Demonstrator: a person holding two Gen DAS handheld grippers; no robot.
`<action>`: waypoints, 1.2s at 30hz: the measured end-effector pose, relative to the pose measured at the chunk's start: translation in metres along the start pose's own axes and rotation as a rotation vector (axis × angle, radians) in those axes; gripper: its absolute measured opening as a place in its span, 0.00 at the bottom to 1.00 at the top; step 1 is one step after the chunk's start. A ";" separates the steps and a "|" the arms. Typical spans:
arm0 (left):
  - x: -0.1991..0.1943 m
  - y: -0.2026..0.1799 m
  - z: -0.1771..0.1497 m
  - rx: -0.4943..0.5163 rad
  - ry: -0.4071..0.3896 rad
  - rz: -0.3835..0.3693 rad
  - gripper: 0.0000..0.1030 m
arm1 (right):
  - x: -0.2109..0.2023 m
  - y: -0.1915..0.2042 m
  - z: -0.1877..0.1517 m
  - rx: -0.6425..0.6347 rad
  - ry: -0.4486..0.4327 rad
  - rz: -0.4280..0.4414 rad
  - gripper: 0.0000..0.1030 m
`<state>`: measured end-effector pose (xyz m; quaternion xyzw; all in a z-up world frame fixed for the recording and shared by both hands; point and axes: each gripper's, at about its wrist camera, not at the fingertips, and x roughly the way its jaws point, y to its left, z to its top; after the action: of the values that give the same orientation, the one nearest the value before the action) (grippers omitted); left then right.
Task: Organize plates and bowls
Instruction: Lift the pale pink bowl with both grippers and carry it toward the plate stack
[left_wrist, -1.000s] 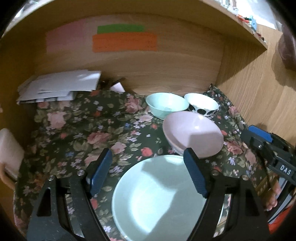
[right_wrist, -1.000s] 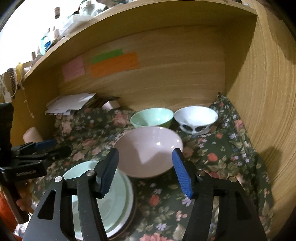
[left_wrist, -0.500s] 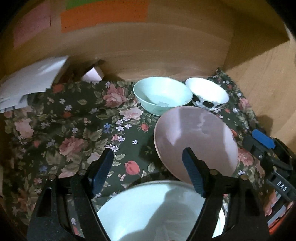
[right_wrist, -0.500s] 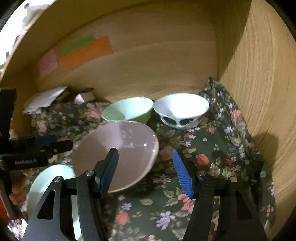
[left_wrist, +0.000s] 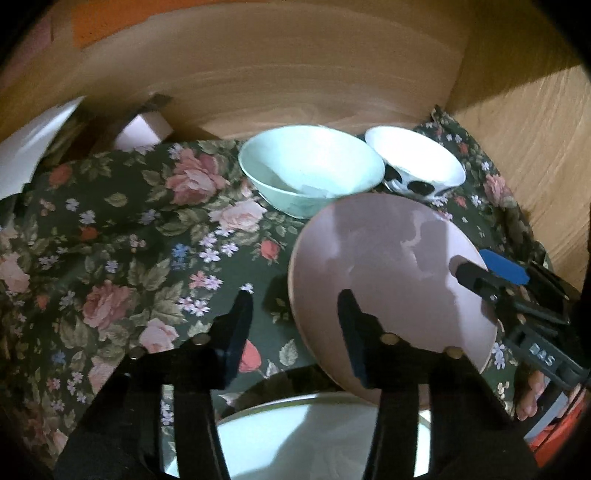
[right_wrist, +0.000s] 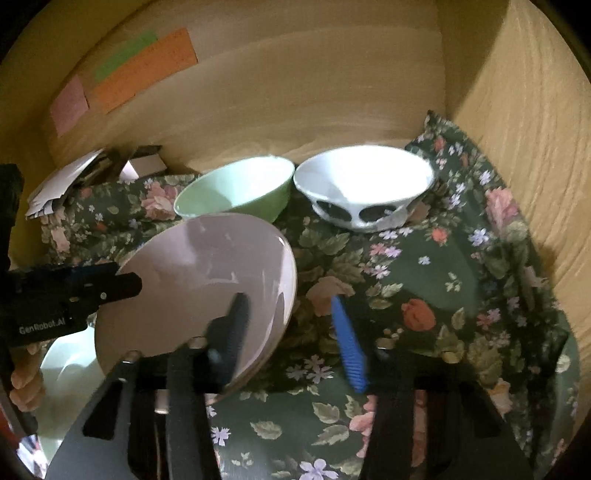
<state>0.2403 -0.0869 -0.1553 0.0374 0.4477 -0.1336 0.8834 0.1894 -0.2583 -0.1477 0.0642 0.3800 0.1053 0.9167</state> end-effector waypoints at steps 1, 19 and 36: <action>0.002 0.000 0.000 -0.001 0.007 -0.009 0.43 | 0.004 0.000 -0.001 0.001 0.019 0.022 0.28; 0.019 -0.010 0.000 -0.009 0.086 -0.036 0.20 | 0.004 0.001 0.002 0.023 0.017 0.064 0.19; -0.028 -0.025 0.000 0.017 -0.013 -0.038 0.20 | -0.044 0.008 0.007 0.023 -0.106 0.046 0.19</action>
<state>0.2183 -0.1051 -0.1316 0.0356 0.4415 -0.1547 0.8831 0.1630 -0.2617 -0.1111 0.0888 0.3305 0.1183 0.9322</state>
